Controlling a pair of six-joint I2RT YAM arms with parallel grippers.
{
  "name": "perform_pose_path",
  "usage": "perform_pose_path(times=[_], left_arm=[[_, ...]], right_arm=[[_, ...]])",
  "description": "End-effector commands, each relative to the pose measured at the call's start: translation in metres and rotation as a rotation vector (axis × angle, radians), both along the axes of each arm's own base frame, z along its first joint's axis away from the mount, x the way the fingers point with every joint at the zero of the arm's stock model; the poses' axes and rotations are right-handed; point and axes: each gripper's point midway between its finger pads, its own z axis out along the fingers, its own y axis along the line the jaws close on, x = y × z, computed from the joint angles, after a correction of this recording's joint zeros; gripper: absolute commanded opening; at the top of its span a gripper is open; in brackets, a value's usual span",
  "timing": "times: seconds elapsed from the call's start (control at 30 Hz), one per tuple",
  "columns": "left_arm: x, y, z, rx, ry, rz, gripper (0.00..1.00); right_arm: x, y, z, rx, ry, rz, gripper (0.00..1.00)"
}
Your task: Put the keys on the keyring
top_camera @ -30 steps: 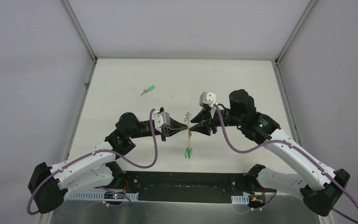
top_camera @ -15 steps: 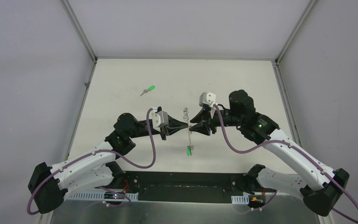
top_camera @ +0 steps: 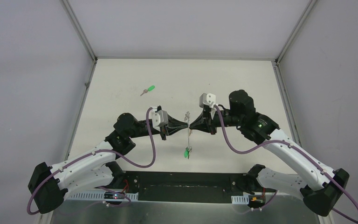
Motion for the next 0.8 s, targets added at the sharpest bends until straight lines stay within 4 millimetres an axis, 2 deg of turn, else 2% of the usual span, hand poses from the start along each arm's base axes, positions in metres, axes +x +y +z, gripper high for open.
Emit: perform_pose_path(times=[0.0,0.1,0.13,0.23,0.3,0.37,0.53,0.77], left_arm=[[-0.009,-0.001,0.023,-0.06,-0.062,-0.036,0.0],[-0.008,0.0,0.02,-0.036,-0.067,-0.028,0.0],[-0.007,0.001,0.019,-0.023,-0.07,-0.023,0.05],[-0.005,0.003,0.018,0.026,-0.079,-0.002,0.31],[-0.003,0.006,0.014,0.062,-0.085,0.014,0.41],[-0.003,0.007,0.011,0.088,-0.085,0.019,0.48],[-0.004,0.006,0.0,0.16,-0.069,-0.001,0.51],[-0.005,-0.001,-0.012,0.213,-0.03,-0.046,0.48]], right_arm=[[-0.009,0.004,0.012,0.04,-0.011,0.062,0.0],[-0.008,0.004,0.01,0.021,0.002,0.054,0.0],[-0.008,0.003,0.009,0.009,0.006,0.053,0.0],[-0.008,0.0,0.005,-0.029,0.009,0.057,0.0],[-0.008,-0.002,0.002,-0.058,0.012,0.06,0.0],[-0.009,-0.004,0.0,-0.088,0.025,0.064,0.0],[-0.01,-0.008,-0.012,-0.172,0.102,0.056,0.0],[-0.009,-0.011,-0.021,-0.25,0.182,0.039,0.0]])
